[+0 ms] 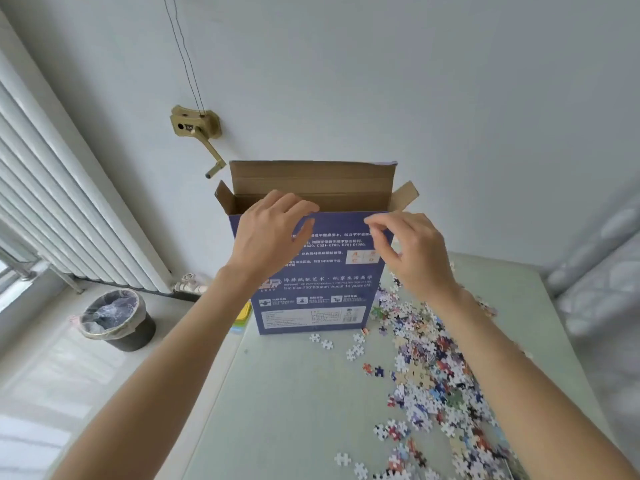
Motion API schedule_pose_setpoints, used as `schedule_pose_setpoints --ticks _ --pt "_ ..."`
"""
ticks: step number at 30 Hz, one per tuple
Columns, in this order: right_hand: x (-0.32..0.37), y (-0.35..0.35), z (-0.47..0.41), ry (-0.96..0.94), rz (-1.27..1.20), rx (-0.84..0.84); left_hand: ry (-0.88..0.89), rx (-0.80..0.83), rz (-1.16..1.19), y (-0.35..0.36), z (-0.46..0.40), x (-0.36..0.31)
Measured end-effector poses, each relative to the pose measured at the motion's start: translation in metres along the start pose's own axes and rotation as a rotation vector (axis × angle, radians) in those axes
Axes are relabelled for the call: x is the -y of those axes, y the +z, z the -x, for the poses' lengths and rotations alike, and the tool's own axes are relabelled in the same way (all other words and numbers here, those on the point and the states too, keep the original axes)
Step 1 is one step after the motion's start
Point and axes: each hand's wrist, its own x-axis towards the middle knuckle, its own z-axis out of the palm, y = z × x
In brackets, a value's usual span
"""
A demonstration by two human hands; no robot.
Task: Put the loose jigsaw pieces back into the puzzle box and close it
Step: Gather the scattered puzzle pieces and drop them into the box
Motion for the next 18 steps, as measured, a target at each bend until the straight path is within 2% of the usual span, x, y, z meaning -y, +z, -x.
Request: schedule_pose_setpoints --ticks 3,5,7,10,14,16,18 --pt "-0.003 -0.007 0.065 0.103 -0.003 0.101 0.031 -0.075 0.103 0.007 0.032 -0.034" --pt "-0.006 -0.008 0.112 0.210 -0.022 0.207 0.003 -0.040 0.211 0.022 0.063 -0.059" --pt "-0.008 -0.012 0.163 0.336 -0.020 0.323 -0.073 0.071 0.316 0.043 0.099 -0.085" --pt "-0.007 -0.019 0.240 0.546 -0.018 0.494 -0.187 0.362 0.417 0.072 0.153 -0.121" --pt "0.005 -0.040 0.334 0.759 -0.009 0.658 -0.283 0.981 0.366 0.098 0.217 -0.166" --pt "0.016 -0.054 0.377 0.814 0.036 0.711 -0.366 1.171 0.283 0.102 0.243 -0.185" --pt "0.027 -0.066 0.417 0.853 0.114 0.821 -0.487 1.282 0.223 0.097 0.265 -0.196"
